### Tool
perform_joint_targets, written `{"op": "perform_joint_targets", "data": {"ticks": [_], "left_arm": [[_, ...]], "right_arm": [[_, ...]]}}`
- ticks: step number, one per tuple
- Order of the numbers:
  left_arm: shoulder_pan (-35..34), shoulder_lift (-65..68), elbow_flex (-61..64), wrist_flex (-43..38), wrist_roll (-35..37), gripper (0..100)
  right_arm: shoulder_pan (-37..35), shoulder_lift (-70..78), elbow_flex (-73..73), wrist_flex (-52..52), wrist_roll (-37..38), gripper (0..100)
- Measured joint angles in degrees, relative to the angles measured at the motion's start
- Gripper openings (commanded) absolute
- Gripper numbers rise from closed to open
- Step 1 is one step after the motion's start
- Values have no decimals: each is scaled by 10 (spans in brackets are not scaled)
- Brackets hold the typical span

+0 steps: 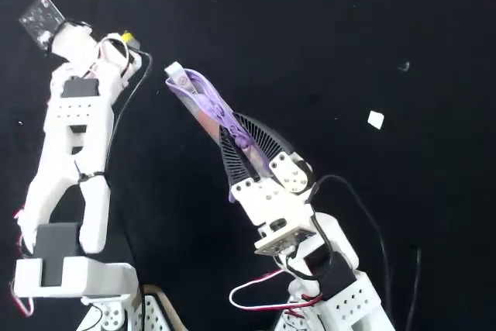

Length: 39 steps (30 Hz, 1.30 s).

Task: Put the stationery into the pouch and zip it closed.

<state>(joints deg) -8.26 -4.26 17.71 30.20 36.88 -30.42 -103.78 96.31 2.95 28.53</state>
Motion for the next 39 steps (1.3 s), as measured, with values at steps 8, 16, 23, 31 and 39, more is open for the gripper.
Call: {"op": "perform_joint_targets", "data": {"ticks": [8,16,23,31,39], "left_arm": [[39,33,25,8,30,185],[56,33,-1,115,11,185],[118,88,-43,106,36,185],[146,105,-61,100,37,181],[173,-15,-8,101,40,181]], "right_arm": [[0,0,-2,3,0,14],[0,0,-4,8,0,15],[1,0,-4,8,0,15],[1,-2,-8,48,0,85],[0,-2,-10,76,0,89]]}}
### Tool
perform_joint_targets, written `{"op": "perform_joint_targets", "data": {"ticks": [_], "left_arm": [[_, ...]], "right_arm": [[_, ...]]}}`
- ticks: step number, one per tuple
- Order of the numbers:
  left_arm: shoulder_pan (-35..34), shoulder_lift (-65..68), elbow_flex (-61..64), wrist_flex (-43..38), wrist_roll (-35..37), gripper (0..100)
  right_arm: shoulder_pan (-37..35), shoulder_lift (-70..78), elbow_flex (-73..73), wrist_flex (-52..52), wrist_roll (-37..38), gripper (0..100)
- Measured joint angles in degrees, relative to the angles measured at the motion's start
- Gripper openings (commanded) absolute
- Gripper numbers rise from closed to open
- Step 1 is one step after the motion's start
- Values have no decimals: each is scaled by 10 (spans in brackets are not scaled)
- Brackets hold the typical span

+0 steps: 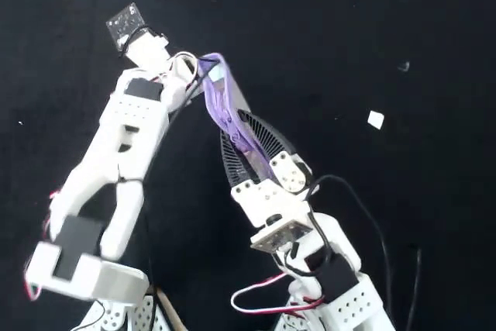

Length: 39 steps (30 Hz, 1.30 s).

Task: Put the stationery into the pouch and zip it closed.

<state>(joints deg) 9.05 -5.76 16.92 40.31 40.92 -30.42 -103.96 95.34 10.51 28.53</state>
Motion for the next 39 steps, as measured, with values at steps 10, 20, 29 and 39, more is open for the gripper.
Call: {"op": "perform_joint_targets", "data": {"ticks": [10,20,29,39], "left_arm": [[4,-179,156,-84,0,181],[12,-296,258,-142,-3,183],[-39,-375,263,-97,-1,184],[-60,-382,171,88,-1,184]], "right_arm": [[1,0,-76,129,0,90],[-18,0,-222,368,1,67],[-22,0,-287,496,-40,37],[41,0,-337,567,-41,34]]}}
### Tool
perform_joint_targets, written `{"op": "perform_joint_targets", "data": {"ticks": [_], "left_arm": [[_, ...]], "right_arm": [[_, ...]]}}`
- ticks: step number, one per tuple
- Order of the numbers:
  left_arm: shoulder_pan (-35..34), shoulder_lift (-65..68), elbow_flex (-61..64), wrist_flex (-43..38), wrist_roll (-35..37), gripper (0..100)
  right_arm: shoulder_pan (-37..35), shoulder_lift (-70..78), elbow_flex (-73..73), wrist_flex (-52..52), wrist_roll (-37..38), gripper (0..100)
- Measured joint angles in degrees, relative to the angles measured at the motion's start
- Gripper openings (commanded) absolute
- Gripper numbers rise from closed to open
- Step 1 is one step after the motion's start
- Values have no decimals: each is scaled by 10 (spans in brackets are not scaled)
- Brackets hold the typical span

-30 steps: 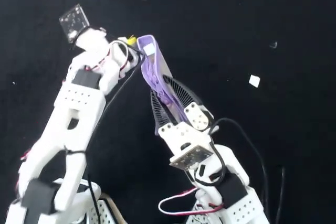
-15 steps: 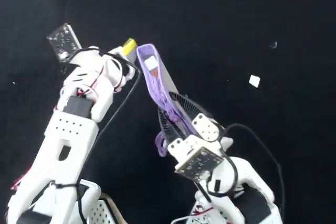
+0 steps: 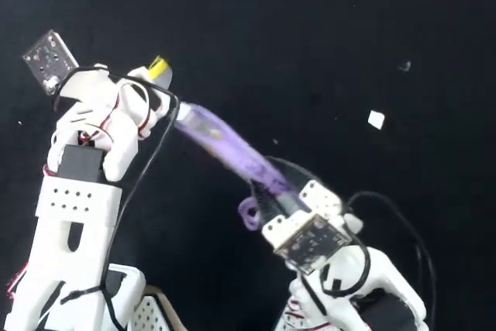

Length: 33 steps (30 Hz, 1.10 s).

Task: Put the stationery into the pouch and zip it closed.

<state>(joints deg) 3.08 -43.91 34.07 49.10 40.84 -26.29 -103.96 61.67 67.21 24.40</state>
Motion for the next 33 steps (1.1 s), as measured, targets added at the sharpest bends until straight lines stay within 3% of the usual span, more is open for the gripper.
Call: {"op": "perform_joint_targets", "data": {"ticks": [5,14,21,28,33], "left_arm": [[32,-4,-37,62,1,184],[59,-2,-45,14,1,184],[98,72,-48,0,2,184],[137,60,-98,76,2,184],[172,42,-102,82,2,184]], "right_arm": [[39,0,0,1,0,34],[41,0,-3,50,0,35],[41,0,-8,56,0,35],[41,0,-8,56,0,36],[41,0,-8,59,0,37]]}}
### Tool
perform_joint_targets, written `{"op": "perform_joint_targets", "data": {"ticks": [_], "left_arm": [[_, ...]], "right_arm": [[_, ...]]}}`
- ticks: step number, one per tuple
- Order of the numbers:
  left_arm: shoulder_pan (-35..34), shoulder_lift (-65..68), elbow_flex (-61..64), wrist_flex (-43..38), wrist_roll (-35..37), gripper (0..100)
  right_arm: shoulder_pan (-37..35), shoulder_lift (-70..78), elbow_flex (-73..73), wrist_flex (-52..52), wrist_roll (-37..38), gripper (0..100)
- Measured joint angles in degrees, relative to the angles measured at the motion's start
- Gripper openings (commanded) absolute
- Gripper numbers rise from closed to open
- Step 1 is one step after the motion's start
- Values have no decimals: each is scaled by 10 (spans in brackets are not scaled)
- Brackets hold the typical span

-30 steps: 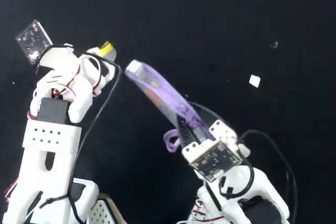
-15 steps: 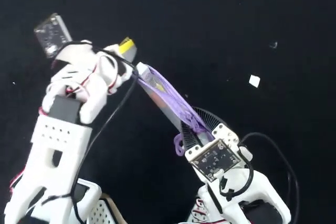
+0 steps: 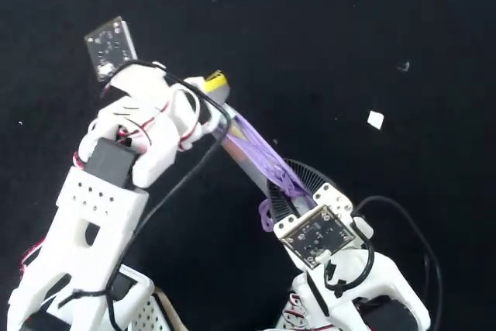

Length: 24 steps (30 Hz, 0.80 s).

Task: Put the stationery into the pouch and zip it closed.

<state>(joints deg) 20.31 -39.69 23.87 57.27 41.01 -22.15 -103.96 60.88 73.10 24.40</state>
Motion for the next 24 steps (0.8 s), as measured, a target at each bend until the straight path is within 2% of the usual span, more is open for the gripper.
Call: {"op": "perform_joint_targets", "data": {"ticks": [6,18,24], "left_arm": [[13,33,-8,-17,-20,184],[45,49,-4,-18,-22,184],[82,49,-3,-18,-61,184]], "right_arm": [[3,0,0,0,0,131],[3,0,15,14,1,135],[10,0,16,16,2,178]]}}
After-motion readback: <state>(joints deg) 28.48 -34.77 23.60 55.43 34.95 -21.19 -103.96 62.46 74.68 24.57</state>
